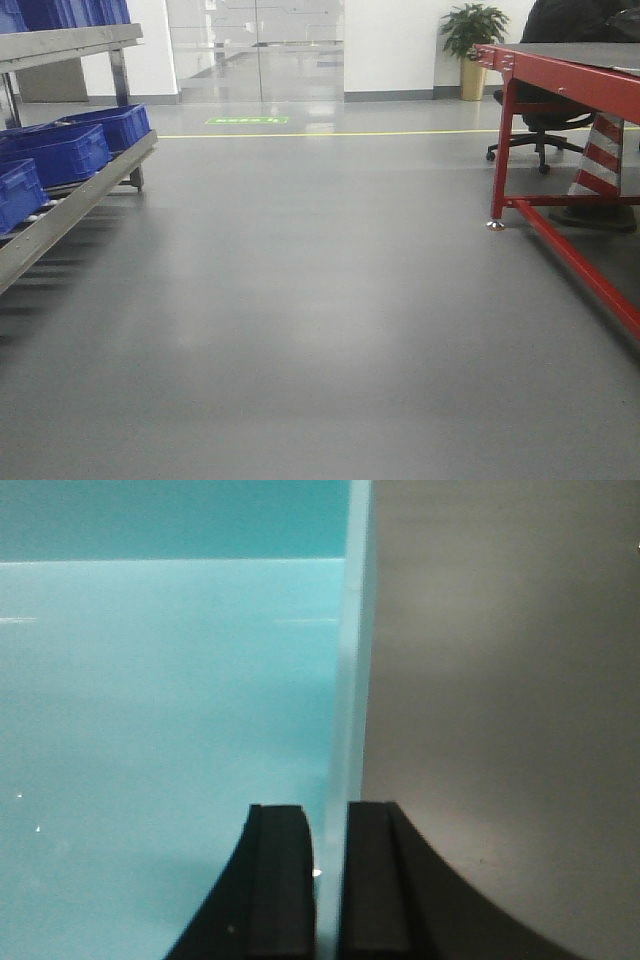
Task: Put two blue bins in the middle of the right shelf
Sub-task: 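Drive across the floor toward the next shelf of blue bins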
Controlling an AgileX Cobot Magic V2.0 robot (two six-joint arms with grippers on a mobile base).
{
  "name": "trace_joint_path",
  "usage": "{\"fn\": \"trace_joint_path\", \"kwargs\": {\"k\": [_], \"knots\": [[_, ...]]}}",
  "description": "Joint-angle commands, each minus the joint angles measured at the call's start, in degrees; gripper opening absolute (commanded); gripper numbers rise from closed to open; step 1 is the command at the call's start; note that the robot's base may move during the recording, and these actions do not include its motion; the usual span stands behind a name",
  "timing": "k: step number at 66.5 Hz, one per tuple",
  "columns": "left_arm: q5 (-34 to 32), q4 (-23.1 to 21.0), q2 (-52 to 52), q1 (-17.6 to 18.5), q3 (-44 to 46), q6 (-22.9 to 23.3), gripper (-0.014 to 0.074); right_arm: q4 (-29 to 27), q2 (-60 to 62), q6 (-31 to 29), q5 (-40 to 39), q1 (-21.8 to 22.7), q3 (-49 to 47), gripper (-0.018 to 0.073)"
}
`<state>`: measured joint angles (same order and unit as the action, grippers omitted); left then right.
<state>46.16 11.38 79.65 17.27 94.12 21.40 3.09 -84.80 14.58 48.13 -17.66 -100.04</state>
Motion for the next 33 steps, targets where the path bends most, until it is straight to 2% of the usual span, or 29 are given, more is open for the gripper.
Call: {"fn": "trace_joint_path", "kwargs": {"k": [1, 33], "knots": [[-2.62, 0.6, -0.77, 0.09, 0.66, -0.12, -0.0111, 0.8, 0.42, -0.59, -2.33, 0.24, -0.52, -0.0153], [-2.62, 0.72, -0.67, 0.09, 0.66, -0.12, -0.0111, 0.8, 0.42, -0.59, -2.33, 0.24, -0.52, -0.0153]]}}
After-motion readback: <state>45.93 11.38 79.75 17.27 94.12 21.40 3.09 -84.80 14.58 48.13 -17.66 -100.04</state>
